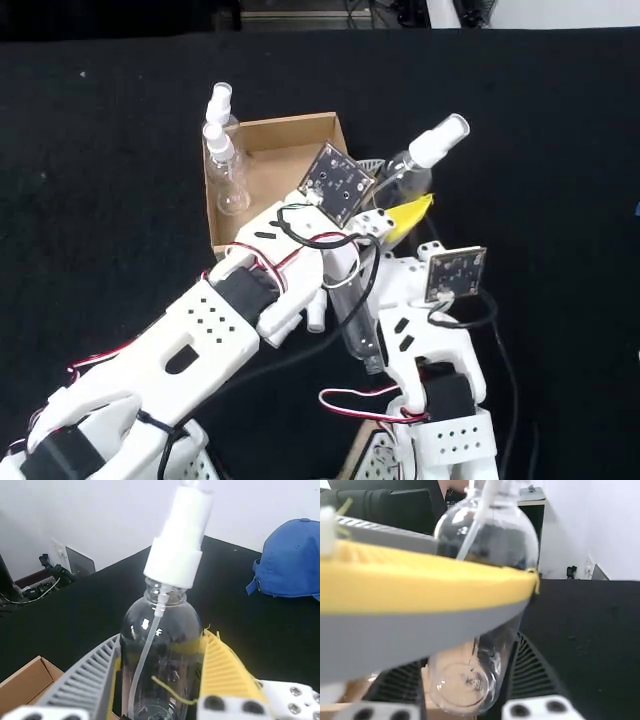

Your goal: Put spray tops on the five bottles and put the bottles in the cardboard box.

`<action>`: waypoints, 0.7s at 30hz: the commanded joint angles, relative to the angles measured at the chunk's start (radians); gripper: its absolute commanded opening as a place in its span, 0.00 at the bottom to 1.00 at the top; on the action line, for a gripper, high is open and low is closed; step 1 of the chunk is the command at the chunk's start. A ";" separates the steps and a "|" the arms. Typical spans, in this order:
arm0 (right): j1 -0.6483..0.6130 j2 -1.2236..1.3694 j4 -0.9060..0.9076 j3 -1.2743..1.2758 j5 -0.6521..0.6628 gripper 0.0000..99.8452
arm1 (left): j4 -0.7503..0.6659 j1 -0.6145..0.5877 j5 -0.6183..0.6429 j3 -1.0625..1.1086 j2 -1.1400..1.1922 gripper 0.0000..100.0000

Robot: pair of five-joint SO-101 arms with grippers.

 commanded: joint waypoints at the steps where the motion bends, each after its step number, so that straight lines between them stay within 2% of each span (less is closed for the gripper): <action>1: -0.046 -0.047 0.006 -0.016 0.058 0.17 | -0.021 0.004 -0.009 -0.045 -0.072 0.03; 5: -0.084 -0.047 0.072 -0.031 0.057 0.35 | -0.021 0.002 -0.011 -0.053 -0.072 0.03; 8: -0.087 -0.047 0.112 -0.056 0.057 0.43 | -0.023 -0.019 -0.011 -0.054 -0.074 0.03; 14: -0.072 -0.047 0.163 -0.084 0.058 0.44 | -0.023 -0.050 -0.005 -0.056 -0.074 0.03; 21: 0.110 -0.047 0.173 -0.099 0.057 0.42 | -0.014 -0.058 -0.002 -0.044 -0.133 0.03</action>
